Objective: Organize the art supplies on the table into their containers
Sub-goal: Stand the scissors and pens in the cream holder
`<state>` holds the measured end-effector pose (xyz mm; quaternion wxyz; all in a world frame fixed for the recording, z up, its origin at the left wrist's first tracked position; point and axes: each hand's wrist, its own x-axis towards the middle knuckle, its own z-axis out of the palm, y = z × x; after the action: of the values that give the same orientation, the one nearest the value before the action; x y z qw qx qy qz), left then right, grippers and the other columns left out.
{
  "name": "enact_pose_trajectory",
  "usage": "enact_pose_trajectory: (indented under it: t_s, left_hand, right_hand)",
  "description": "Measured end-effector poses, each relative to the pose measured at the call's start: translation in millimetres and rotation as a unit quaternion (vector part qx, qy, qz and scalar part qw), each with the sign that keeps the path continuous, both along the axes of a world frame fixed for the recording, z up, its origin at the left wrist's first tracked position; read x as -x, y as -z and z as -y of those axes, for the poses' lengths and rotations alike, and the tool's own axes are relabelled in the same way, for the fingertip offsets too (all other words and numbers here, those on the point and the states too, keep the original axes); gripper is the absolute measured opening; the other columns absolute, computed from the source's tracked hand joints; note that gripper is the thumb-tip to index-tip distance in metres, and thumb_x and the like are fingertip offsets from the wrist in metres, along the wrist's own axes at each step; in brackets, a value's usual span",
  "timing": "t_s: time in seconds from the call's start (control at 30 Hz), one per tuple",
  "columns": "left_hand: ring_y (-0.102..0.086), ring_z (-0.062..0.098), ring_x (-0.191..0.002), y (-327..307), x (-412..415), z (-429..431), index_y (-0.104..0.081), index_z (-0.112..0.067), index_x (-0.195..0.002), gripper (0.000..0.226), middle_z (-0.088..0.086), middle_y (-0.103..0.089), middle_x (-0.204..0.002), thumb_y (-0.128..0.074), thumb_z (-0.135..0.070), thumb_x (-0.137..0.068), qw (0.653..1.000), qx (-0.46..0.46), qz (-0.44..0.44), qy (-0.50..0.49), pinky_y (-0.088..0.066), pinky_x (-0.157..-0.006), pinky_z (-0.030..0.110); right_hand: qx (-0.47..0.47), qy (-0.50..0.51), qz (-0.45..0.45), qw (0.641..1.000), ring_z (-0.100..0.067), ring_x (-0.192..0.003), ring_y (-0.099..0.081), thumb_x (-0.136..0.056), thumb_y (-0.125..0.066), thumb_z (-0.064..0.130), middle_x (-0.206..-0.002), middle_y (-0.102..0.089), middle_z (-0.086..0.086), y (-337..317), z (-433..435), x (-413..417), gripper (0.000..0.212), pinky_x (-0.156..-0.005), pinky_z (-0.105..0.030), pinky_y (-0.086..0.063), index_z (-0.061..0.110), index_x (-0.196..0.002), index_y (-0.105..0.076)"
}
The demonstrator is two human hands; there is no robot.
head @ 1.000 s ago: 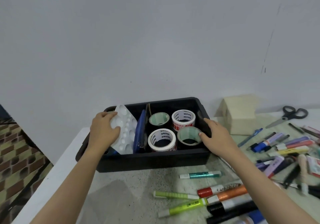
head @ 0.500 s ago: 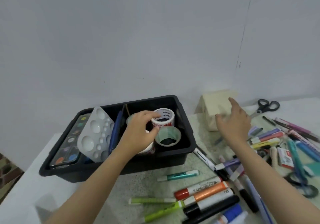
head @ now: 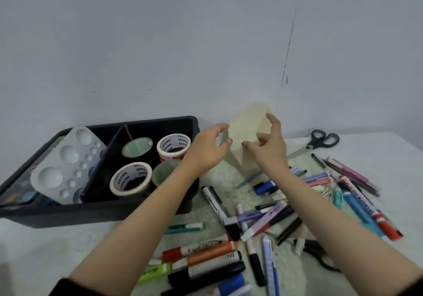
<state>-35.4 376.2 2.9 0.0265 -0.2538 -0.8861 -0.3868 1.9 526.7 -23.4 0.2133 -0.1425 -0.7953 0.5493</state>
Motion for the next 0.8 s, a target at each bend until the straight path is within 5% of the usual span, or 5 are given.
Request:
enact_pose_trajectory:
  t_s: [0.13,0.37,0.53,0.67,0.8]
  left_hand:
    - [-0.053,0.019,-0.109,-2,6,-24,-0.043,-0.018,-0.137,0.041,0.004,-0.058,-0.108,-0.044,-0.032,-0.098,0.993,-0.051,0.095,-0.052,-0.033,-0.083,0.021]
    - [-0.06,0.017,-0.102,2,11,-29,-0.052,-0.019,-0.127,0.052,0.003,-0.065,-0.105,-0.065,-0.043,-0.083,0.992,0.045,0.041,-0.112,-0.046,-0.087,0.029]
    - [-0.055,0.016,-0.112,-4,7,-31,-0.043,-0.02,-0.138,0.079,0.002,-0.063,-0.115,-0.067,-0.06,-0.074,0.989,0.101,0.051,-0.092,-0.044,-0.089,0.031]
    - [-0.057,0.018,-0.107,-7,11,-27,-0.048,-0.019,-0.133,0.068,0.003,-0.065,-0.108,-0.071,-0.046,-0.075,0.987,0.119,0.05,-0.094,-0.049,-0.089,0.033]
    - [-0.059,0.014,-0.091,-3,10,-18,-0.048,-0.023,-0.133,0.051,0.003,-0.062,-0.105,-0.062,-0.039,-0.086,0.99,0.062,0.092,-0.087,-0.051,-0.064,0.022]
  right_hand:
    - [-0.106,-0.073,0.008,0.992,-0.018,-0.099,-0.058,-0.08,-0.071,0.024,-0.099,-0.063,0.002,-1,-1,0,0.086,-0.091,-0.029,-0.043,0.032,-0.146,-0.016]
    - [-0.131,-0.191,0.022,0.973,-0.024,-0.115,-0.053,-0.076,-0.06,0.034,-0.097,-0.069,0.01,20,-8,-4,0.088,-0.106,-0.044,-0.034,0.035,-0.147,-0.008]
    - [-0.041,-0.223,-0.002,0.974,-0.013,-0.097,-0.062,-0.086,-0.048,0.006,-0.099,-0.067,0.004,25,-14,-12,0.074,-0.078,-0.008,-0.043,0.025,-0.148,-0.012]
    - [0.021,-0.15,-0.076,0.986,-0.005,-0.061,-0.055,-0.089,-0.042,0.001,-0.1,-0.067,0.006,26,-16,-18,0.056,-0.057,-0.014,-0.041,0.023,-0.139,-0.031]
    - [-0.095,0.006,-0.099,0.991,-0.016,-0.111,-0.046,-0.083,-0.051,0.01,-0.121,-0.053,0.003,37,-26,-19,0.048,-0.091,-0.021,-0.031,0.019,-0.13,-0.044]
